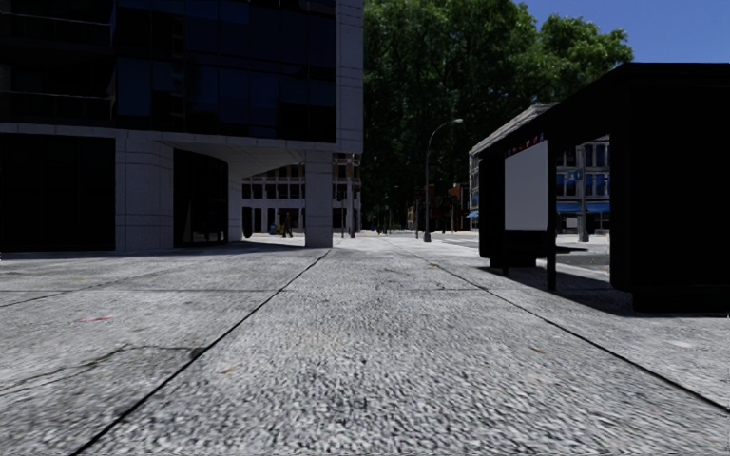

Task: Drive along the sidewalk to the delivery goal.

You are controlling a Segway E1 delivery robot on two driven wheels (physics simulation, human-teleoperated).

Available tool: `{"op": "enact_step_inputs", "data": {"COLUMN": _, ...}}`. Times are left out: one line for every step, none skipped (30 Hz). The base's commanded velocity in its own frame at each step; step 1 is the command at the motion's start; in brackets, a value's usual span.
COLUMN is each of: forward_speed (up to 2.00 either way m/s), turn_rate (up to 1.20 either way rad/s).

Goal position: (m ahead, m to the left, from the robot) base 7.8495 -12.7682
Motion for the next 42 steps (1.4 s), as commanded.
{"op": "enact_step_inputs", "data": {"forward_speed": 2.00, "turn_rate": 0.30}}
{"op": "enact_step_inputs", "data": {"forward_speed": 2.00, "turn_rate": 0.30}}
{"op": "enact_step_inputs", "data": {"forward_speed": 2.00, "turn_rate": 0.30}}
{"op": "enact_step_inputs", "data": {"forward_speed": 2.00, "turn_rate": 0.30}}
{"op": "enact_step_inputs", "data": {"forward_speed": 2.00, "turn_rate": 0.30}}
{"op": "enact_step_inputs", "data": {"forward_speed": 2.00, "turn_rate": 0.30}}
{"op": "enact_step_inputs", "data": {"forward_speed": 2.00, "turn_rate": 0.30}}
{"op": "enact_step_inputs", "data": {"forward_speed": 2.00, "turn_rate": 0.30}}
{"op": "enact_step_inputs", "data": {"forward_speed": 2.00, "turn_rate": 0.30}}
{"op": "enact_step_inputs", "data": {"forward_speed": 2.00, "turn_rate": 0.30}}
{"op": "enact_step_inputs", "data": {"forward_speed": 2.00, "turn_rate": 0.29}}
{"op": "enact_step_inputs", "data": {"forward_speed": 2.00, "turn_rate": 0.20}}
{"op": "enact_step_inputs", "data": {"forward_speed": 2.00, "turn_rate": 0.13}}
{"op": "enact_step_inputs", "data": {"forward_speed": 2.00, "turn_rate": 0.06}}
{"op": "enact_step_inputs", "data": {"forward_speed": 2.00, "turn_rate": 0.06}}
{"op": "enact_step_inputs", "data": {"forward_speed": 2.00, "turn_rate": 0.00}}
{"op": "enact_step_inputs", "data": {"forward_speed": 2.00, "turn_rate": 0.00}}
{"op": "enact_step_inputs", "data": {"forward_speed": 2.00, "turn_rate": 0.00}}
{"op": "enact_step_inputs", "data": {"forward_speed": 2.00, "turn_rate": 0.00}}
{"op": "enact_step_inputs", "data": {"forward_speed": 2.00, "turn_rate": 0.00}}
{"op": "enact_step_inputs", "data": {"forward_speed": 2.00, "turn_rate": 0.00}}
{"op": "enact_step_inputs", "data": {"forward_speed": 2.00, "turn_rate": 0.00}}
{"op": "enact_step_inputs", "data": {"forward_speed": 2.00, "turn_rate": 0.00}}
{"op": "enact_step_inputs", "data": {"forward_speed": 2.00, "turn_rate": 0.00}}
{"op": "enact_step_inputs", "data": {"forward_speed": 2.00, "turn_rate": 0.00}}
{"op": "enact_step_inputs", "data": {"forward_speed": 2.00, "turn_rate": 0.00}}
{"op": "enact_step_inputs", "data": {"forward_speed": 2.00, "turn_rate": 0.00}}
{"op": "enact_step_inputs", "data": {"forward_speed": 2.00, "turn_rate": 0.00}}
{"op": "enact_step_inputs", "data": {"forward_speed": 2.00, "turn_rate": 0.00}}
{"op": "enact_step_inputs", "data": {"forward_speed": 2.00, "turn_rate": 0.00}}
{"op": "enact_step_inputs", "data": {"forward_speed": 2.00, "turn_rate": 0.00}}
{"op": "enact_step_inputs", "data": {"forward_speed": 2.00, "turn_rate": 0.00}}
{"op": "enact_step_inputs", "data": {"forward_speed": 2.00, "turn_rate": 0.00}}
{"op": "enact_step_inputs", "data": {"forward_speed": 2.00, "turn_rate": 0.00}}
{"op": "enact_step_inputs", "data": {"forward_speed": 2.00, "turn_rate": 0.00}}
{"op": "enact_step_inputs", "data": {"forward_speed": 2.00, "turn_rate": 0.00}}
{"op": "enact_step_inputs", "data": {"forward_speed": 2.00, "turn_rate": 0.00}}
{"op": "enact_step_inputs", "data": {"forward_speed": 2.00, "turn_rate": 0.00}}
{"op": "enact_step_inputs", "data": {"forward_speed": 2.00, "turn_rate": 0.00}}
{"op": "enact_step_inputs", "data": {"forward_speed": 2.00, "turn_rate": 0.00}}
{"op": "enact_step_inputs", "data": {"forward_speed": 2.00, "turn_rate": 0.00}}
{"op": "enact_step_inputs", "data": {"forward_speed": 2.00, "turn_rate": 0.00}}
